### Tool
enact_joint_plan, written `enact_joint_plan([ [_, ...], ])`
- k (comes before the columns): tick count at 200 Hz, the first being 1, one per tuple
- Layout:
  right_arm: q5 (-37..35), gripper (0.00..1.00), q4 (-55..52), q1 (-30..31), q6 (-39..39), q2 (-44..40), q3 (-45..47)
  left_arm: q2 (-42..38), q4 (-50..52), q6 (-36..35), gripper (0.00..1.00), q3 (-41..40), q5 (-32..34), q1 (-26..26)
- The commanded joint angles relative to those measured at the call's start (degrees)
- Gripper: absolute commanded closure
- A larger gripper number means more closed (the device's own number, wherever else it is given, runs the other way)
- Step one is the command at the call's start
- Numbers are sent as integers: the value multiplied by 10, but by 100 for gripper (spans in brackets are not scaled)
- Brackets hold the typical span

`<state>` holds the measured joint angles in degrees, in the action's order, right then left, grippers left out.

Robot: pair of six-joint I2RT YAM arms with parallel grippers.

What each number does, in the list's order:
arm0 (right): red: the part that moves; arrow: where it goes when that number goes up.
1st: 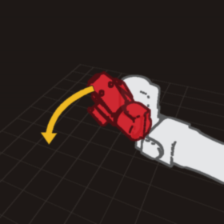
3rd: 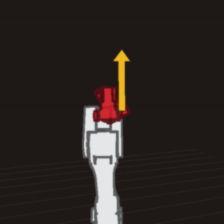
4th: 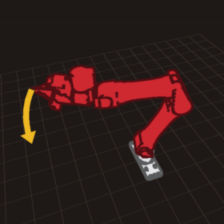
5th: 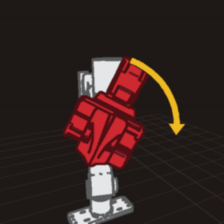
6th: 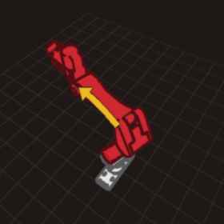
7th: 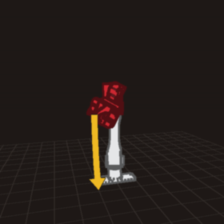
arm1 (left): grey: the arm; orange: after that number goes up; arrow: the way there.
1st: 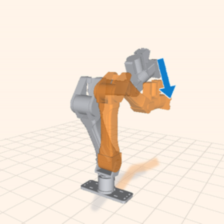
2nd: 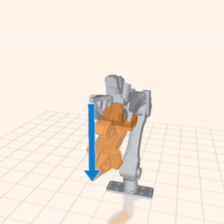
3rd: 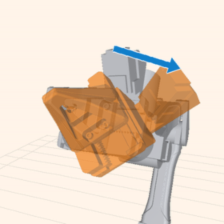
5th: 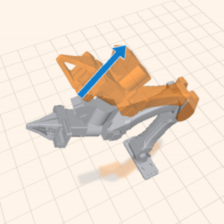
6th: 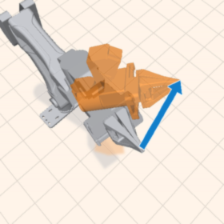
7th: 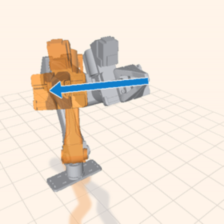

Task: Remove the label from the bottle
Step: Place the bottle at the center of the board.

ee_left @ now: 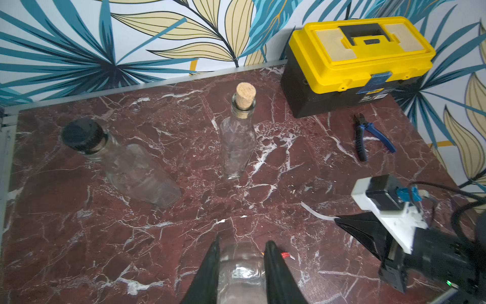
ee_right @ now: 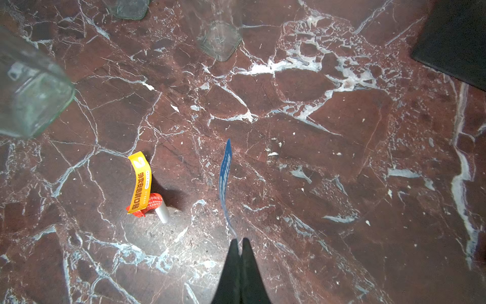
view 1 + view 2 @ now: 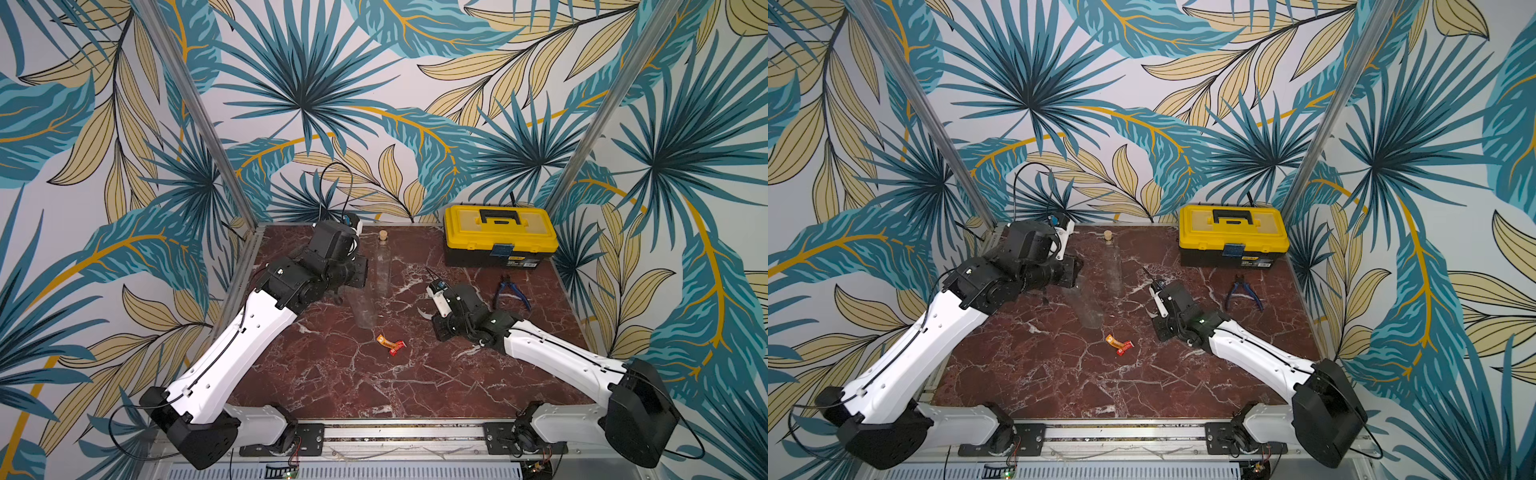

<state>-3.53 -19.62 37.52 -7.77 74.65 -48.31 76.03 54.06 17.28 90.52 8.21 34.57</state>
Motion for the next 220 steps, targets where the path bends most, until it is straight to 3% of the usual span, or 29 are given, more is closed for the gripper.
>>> enact_joint_plan([
  [1, 10, 100, -9, -1, -6, 13, -11, 10, -41, -21, 100, 17, 27, -6],
  [95, 25, 100, 4, -1, -6, 42, -22, 66, -124, -36, 100, -15, 14, -67],
  [220, 29, 100, 10, -1, -12, 62, -26, 132, -136, -43, 100, -14, -30, -105],
])
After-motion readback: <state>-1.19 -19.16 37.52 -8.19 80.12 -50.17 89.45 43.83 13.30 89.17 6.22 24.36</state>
